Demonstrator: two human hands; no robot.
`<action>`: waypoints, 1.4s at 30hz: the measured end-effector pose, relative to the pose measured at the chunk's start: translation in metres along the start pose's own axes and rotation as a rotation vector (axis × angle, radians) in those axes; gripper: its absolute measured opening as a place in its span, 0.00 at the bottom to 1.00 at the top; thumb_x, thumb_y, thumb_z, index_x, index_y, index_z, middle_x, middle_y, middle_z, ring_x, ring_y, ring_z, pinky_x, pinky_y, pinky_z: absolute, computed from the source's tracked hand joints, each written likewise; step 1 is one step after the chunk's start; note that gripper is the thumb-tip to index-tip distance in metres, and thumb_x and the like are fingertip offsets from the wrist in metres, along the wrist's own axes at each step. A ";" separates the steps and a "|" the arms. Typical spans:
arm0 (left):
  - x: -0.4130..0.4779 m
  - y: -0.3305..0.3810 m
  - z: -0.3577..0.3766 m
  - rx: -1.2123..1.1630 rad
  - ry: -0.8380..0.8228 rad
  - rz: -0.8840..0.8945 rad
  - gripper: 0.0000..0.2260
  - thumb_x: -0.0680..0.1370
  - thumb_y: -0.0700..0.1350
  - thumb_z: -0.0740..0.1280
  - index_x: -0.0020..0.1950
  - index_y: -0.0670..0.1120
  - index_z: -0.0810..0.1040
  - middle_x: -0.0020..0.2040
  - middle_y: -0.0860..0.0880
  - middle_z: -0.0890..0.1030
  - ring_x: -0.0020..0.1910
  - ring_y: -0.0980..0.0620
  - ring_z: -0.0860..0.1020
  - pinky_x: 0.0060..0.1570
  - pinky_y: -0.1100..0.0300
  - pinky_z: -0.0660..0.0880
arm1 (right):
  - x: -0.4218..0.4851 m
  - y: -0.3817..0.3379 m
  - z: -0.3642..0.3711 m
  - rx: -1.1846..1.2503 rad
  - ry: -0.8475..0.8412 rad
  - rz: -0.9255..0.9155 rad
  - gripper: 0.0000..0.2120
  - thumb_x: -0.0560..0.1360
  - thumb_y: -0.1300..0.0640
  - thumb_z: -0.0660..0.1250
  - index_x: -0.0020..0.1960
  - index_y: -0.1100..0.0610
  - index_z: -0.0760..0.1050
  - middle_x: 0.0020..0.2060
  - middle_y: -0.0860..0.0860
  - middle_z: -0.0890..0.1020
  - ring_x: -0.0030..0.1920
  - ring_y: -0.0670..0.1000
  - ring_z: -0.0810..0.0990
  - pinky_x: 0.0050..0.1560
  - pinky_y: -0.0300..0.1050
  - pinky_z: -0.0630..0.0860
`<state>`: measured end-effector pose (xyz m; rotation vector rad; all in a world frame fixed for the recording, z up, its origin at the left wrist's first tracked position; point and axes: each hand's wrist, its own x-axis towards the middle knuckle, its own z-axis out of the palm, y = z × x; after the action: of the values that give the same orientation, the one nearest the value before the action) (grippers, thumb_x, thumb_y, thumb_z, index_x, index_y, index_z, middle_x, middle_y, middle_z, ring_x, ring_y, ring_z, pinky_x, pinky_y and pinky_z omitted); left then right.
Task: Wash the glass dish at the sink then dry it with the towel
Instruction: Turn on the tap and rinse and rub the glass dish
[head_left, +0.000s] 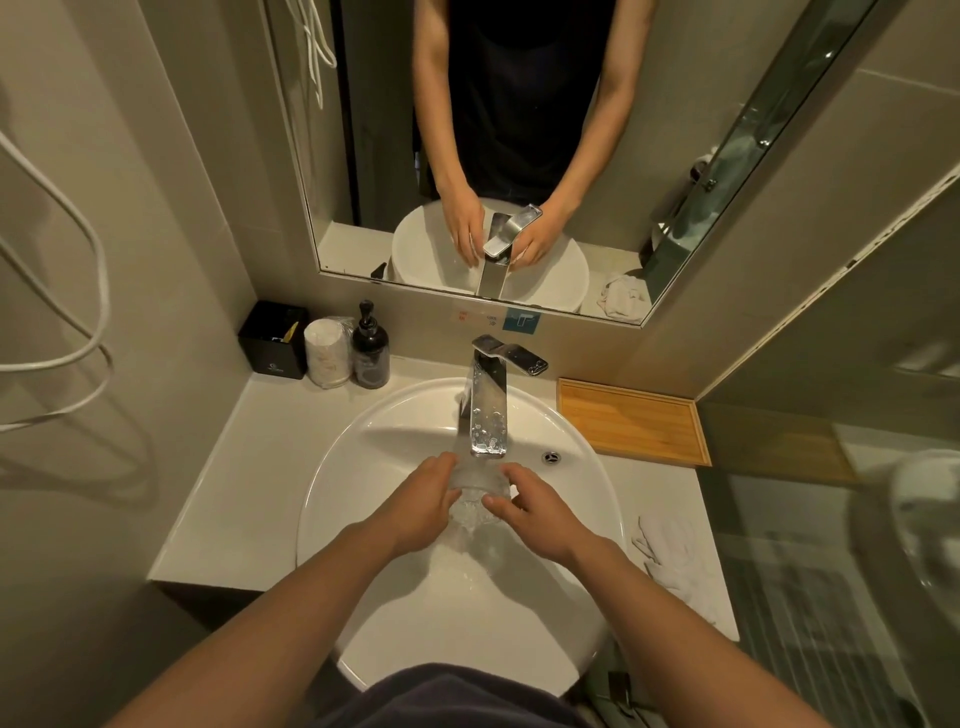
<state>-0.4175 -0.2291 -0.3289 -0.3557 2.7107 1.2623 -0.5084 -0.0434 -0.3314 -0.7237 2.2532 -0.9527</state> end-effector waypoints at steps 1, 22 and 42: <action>-0.001 -0.002 0.001 -0.011 0.005 -0.004 0.14 0.82 0.42 0.62 0.68 0.43 0.69 0.63 0.42 0.76 0.62 0.44 0.75 0.60 0.54 0.72 | 0.000 0.001 -0.002 0.027 -0.018 0.026 0.17 0.81 0.49 0.67 0.68 0.49 0.72 0.59 0.49 0.81 0.51 0.51 0.84 0.51 0.45 0.80; 0.001 0.007 -0.001 0.064 -0.056 -0.008 0.15 0.84 0.43 0.59 0.70 0.42 0.67 0.64 0.40 0.74 0.62 0.42 0.75 0.64 0.48 0.72 | 0.006 -0.012 -0.006 -0.234 -0.014 -0.074 0.21 0.83 0.47 0.64 0.74 0.50 0.68 0.62 0.54 0.76 0.60 0.53 0.77 0.57 0.43 0.70; -0.004 -0.002 -0.002 -0.059 -0.034 0.026 0.17 0.81 0.46 0.64 0.70 0.49 0.69 0.64 0.48 0.76 0.61 0.48 0.76 0.62 0.50 0.74 | 0.001 -0.013 -0.011 -0.148 -0.022 -0.031 0.20 0.79 0.48 0.71 0.69 0.49 0.73 0.58 0.50 0.81 0.47 0.50 0.83 0.51 0.43 0.79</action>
<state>-0.4129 -0.2311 -0.3280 -0.3029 2.6631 1.3452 -0.5131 -0.0465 -0.3157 -0.8318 2.3168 -0.7944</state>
